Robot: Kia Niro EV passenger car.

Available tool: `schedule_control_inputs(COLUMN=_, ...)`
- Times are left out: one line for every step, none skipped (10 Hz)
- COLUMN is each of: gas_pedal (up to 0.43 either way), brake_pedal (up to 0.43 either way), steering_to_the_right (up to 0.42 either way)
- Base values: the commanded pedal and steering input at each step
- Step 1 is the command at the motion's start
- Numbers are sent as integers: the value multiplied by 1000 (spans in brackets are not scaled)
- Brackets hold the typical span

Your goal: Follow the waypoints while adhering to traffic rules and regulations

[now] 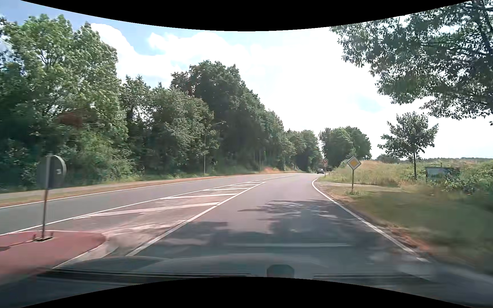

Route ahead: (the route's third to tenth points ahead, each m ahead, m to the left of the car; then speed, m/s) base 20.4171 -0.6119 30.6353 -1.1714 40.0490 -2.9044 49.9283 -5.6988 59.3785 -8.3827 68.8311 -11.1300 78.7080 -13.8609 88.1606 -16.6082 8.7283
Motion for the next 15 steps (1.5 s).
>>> schedule_control_inputs(gas_pedal=287, brake_pedal=0, steering_to_the_right=78)
schedule_control_inputs(gas_pedal=287, brake_pedal=0, steering_to_the_right=70)
schedule_control_inputs(gas_pedal=287, brake_pedal=0, steering_to_the_right=57)
schedule_control_inputs(gas_pedal=287, brake_pedal=0, steering_to_the_right=44)
schedule_control_inputs(gas_pedal=299, brake_pedal=0, steering_to_the_right=34)
schedule_control_inputs(gas_pedal=311, brake_pedal=0, steering_to_the_right=31)
schedule_control_inputs(gas_pedal=319, brake_pedal=0, steering_to_the_right=31)
schedule_control_inputs(gas_pedal=319, brake_pedal=0, steering_to_the_right=31)
schedule_control_inputs(gas_pedal=319, brake_pedal=0, steering_to_the_right=31)
schedule_control_inputs(gas_pedal=319, brake_pedal=0, steering_to_the_right=32)
schedule_control_inputs(gas_pedal=319, brake_pedal=0, steering_to_the_right=32)
schedule_control_inputs(gas_pedal=319, brake_pedal=0, steering_to_the_right=34)
schedule_control_inputs(gas_pedal=319, brake_pedal=0, steering_to_the_right=34)
schedule_control_inputs(gas_pedal=319, brake_pedal=0, steering_to_the_right=34)
schedule_control_inputs(gas_pedal=319, brake_pedal=0, steering_to_the_right=34)
